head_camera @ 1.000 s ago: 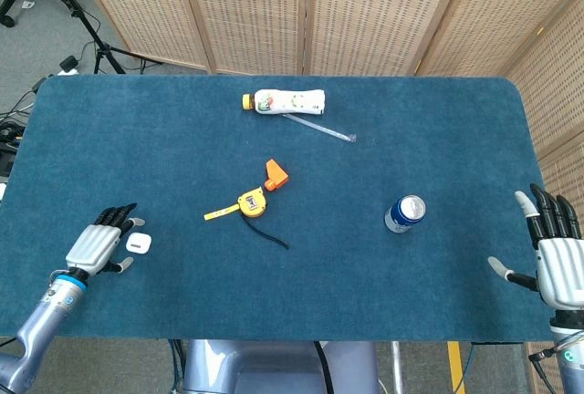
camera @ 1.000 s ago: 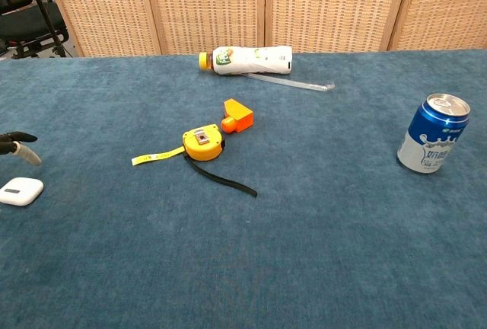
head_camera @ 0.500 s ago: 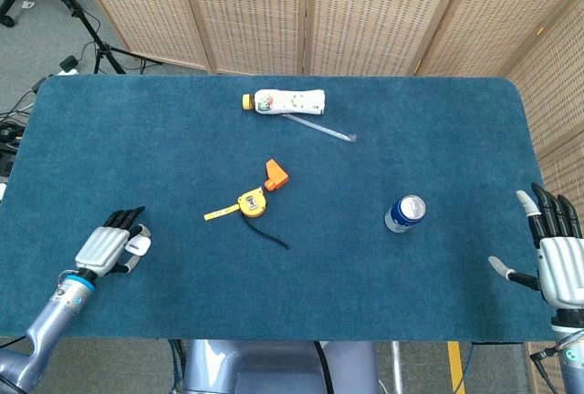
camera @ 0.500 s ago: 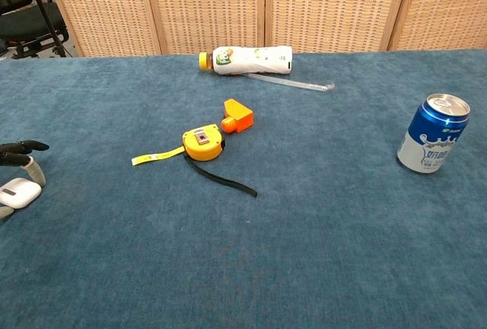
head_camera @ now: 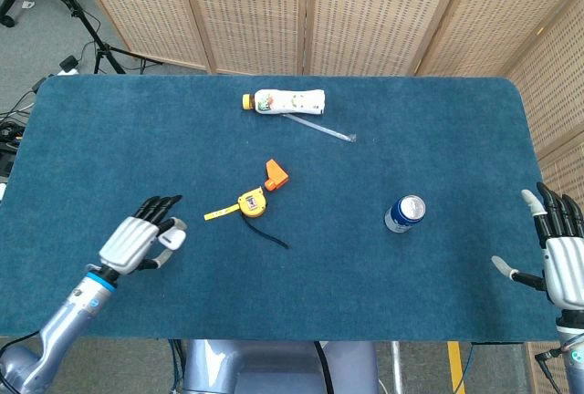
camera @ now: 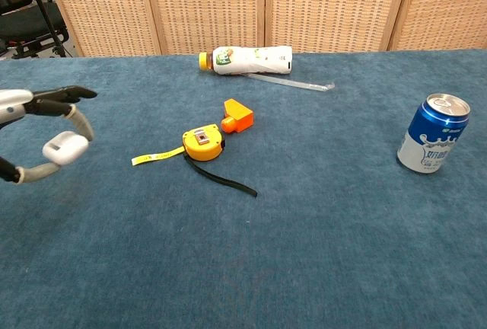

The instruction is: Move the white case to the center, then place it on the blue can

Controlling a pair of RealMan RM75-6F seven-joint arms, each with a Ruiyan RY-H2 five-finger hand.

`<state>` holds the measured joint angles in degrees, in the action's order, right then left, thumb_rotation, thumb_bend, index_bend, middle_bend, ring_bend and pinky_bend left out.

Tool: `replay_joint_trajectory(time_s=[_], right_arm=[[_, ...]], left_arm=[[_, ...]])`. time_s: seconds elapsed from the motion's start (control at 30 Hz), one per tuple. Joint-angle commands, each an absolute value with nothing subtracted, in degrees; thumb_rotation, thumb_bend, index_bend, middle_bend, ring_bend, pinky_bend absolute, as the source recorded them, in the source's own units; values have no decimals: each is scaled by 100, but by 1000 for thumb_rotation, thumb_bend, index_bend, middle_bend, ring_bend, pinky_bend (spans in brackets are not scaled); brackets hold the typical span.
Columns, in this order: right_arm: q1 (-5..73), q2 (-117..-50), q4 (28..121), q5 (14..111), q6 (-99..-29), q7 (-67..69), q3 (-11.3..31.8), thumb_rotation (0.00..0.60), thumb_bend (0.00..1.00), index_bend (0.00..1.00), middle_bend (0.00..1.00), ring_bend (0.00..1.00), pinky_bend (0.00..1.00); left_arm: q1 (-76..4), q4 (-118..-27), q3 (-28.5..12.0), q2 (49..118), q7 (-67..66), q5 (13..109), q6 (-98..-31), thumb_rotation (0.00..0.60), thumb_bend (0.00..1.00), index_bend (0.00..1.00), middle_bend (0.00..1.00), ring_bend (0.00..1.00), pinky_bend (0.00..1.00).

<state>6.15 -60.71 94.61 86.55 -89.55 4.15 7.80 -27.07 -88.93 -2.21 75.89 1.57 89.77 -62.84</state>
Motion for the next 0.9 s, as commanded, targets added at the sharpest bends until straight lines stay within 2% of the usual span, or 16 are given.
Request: replay_joint_trajectory(time_s=[0.03, 0.23, 0.4, 0.73, 0.8, 0.83, 0.9], right_arm=[[610, -6063, 9457, 8661, -8963, 426, 782, 600, 0, 0, 0, 0, 0], [603, -6061, 9460, 8683, -8977, 398, 777, 600, 0, 0, 0, 0, 0], [595, -6042, 9461, 8669, -8976, 453, 787, 600, 0, 0, 0, 0, 0], [639, -6001, 9425, 8643, -8856, 580, 792, 600, 0, 0, 0, 0, 0], [637, -5999, 9429, 8666, -8867, 571, 786, 600, 0, 0, 0, 0, 0], [637, -5998, 9431, 8670, -8867, 570, 785, 600, 0, 0, 0, 0, 0], [635, -5994, 9434, 8662, -8865, 572, 785, 600, 0, 0, 0, 0, 0]], left_arm=[[-3185, -9532, -576, 7705, -614, 8949, -5995, 600, 427, 434, 0, 0, 0], [-3832, -9801, -1076, 8388, -1581, 8069, -5277, 600, 426, 441, 0, 0, 0], [-4475, -9492, -1393, 9253, -2629, 6896, -4826, 600, 422, 441, 0, 0, 0], [-5248, -8529, -1479, 10439, -3582, 5255, -4746, 600, 393, 440, 0, 0, 0], [-5393, -8256, -1550, 10710, -3678, 4941, -4812, 600, 366, 361, 0, 0, 0], [-5439, -8194, -1577, 10777, -3685, 4803, -4801, 600, 319, 237, 0, 0, 0], [-5523, -8140, -1625, 10835, -3678, 4588, -4756, 600, 191, 59, 0, 0, 0]])
